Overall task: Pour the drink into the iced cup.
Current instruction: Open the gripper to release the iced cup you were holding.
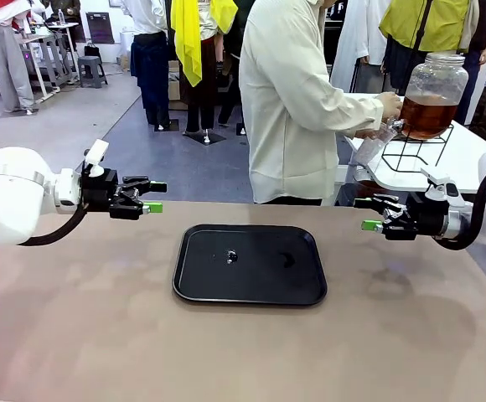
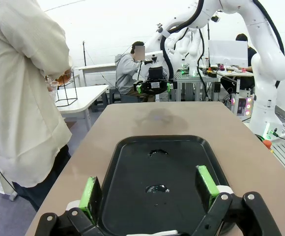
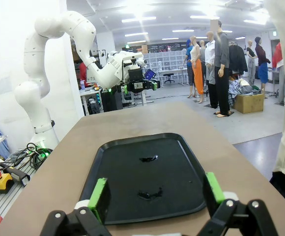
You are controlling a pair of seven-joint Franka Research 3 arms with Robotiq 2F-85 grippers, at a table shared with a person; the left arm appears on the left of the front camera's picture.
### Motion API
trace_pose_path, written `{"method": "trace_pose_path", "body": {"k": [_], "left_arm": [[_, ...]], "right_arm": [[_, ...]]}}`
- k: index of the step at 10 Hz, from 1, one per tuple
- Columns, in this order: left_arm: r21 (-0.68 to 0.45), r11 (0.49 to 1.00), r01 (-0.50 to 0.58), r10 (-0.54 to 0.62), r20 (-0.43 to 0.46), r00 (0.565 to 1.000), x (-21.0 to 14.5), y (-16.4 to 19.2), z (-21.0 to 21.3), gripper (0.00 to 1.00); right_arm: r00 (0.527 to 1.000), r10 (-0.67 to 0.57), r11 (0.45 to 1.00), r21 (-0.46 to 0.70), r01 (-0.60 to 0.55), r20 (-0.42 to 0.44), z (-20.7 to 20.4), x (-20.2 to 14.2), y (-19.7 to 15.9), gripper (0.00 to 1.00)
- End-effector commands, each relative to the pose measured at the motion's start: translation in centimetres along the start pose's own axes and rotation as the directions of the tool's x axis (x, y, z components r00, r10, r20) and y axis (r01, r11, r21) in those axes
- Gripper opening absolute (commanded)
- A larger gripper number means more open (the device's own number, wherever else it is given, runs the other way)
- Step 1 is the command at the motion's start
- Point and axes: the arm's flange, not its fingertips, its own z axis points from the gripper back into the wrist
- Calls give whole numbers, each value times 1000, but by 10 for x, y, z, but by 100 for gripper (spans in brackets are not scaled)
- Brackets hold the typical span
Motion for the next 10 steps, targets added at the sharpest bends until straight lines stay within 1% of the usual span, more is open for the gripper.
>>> {"method": "trace_pose_path", "body": {"k": [1,10], "left_arm": [[1,1000,7,-7,-1,1000,4,-1,0,100],[1,1000,7,-7,-1,1000,4,-1,0,100]], "right_arm": [[1000,-1,1000,2,1,-4,-2,4,0,100],[1000,-1,1000,2,1,-4,-2,4,0,100]]}}
